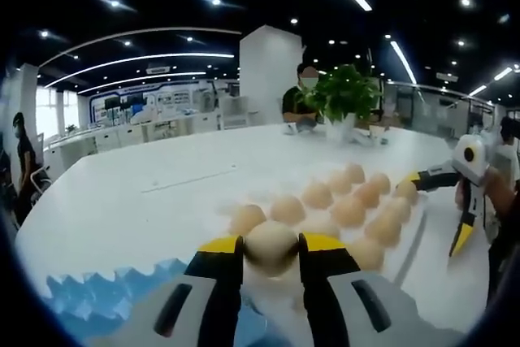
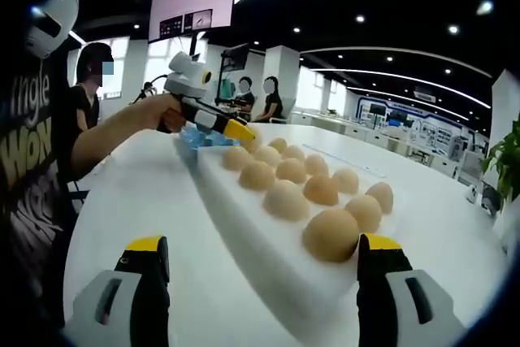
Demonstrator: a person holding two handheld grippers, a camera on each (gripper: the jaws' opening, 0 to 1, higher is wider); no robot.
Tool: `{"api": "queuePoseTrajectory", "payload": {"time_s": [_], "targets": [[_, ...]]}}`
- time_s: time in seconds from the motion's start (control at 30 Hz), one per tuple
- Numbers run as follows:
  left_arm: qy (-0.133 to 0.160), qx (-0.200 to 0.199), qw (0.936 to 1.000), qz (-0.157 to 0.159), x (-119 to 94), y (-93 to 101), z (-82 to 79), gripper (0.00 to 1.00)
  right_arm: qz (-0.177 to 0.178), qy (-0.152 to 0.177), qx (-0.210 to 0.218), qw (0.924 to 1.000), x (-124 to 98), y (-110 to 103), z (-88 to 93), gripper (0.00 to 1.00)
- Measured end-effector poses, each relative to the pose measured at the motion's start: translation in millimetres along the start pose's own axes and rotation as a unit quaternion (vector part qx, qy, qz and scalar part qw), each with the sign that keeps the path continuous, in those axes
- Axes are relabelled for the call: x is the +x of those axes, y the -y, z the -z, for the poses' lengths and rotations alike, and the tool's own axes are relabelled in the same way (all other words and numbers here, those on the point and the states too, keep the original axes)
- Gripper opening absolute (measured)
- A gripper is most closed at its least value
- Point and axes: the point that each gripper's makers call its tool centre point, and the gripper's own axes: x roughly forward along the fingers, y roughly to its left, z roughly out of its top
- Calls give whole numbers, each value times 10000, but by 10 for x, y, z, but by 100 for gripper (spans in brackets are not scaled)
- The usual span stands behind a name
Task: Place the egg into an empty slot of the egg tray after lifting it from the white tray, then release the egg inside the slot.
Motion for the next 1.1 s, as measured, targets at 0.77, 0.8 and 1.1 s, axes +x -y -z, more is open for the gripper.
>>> {"api": "queuePoseTrajectory", "payload": {"time_s": [0.77, 0.8, 1.1], "targets": [[78, -33, 9997, -235, -127, -113, -28, 27, -18, 44, 46, 10000, -2, -5, -13, 100], [76, -36, 9997, -250, -135, -155, -27, 27, -19, 43, 45, 10000, -1, -5, -14, 100], [68, -40, 9993, -359, -208, -242, -5, 27, -10, 40, 40, 10000, 7, -6, -15, 100]]}}
